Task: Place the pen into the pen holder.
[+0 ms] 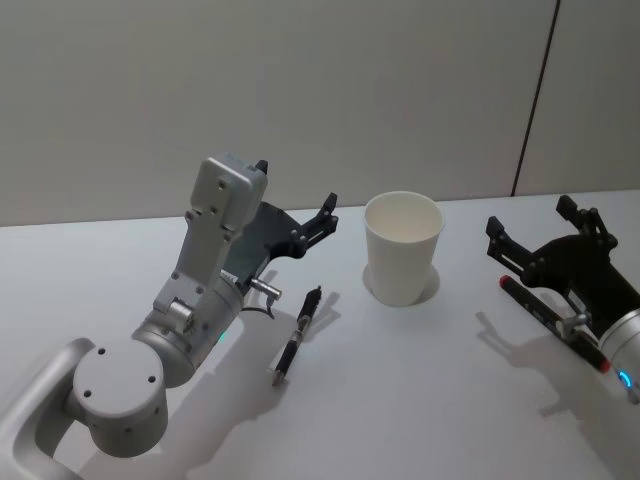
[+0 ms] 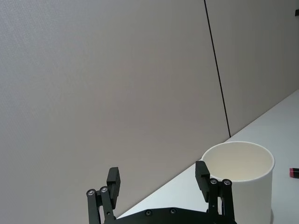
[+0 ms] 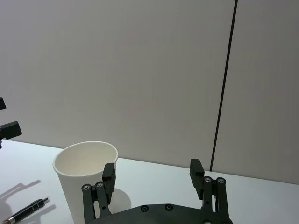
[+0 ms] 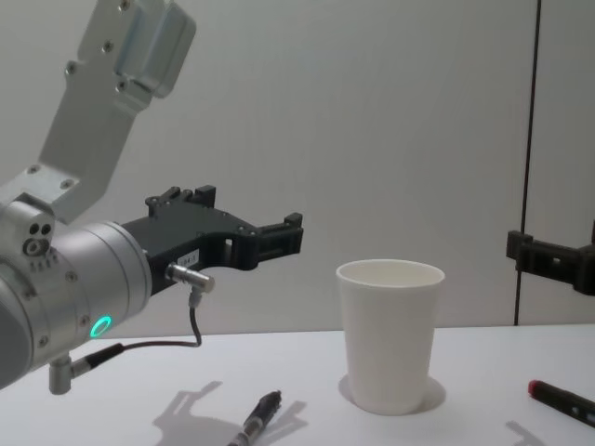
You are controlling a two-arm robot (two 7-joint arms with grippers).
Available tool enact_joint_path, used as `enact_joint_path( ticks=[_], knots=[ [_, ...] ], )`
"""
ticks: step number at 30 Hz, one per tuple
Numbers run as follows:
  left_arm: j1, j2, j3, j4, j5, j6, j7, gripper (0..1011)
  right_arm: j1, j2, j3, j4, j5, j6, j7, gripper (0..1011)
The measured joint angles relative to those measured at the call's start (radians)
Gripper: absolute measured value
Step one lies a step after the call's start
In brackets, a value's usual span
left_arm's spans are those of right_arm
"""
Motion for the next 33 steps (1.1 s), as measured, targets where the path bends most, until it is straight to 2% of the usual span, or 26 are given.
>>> enact_joint_path(
  ticks=[33],
  knots=[
    [0.000,0.000,0.000,0.000,0.000,0.000,0.000,1001,0.000,0.000,0.000,0.000,0.000,0.000,0.000,1001]
  ],
)
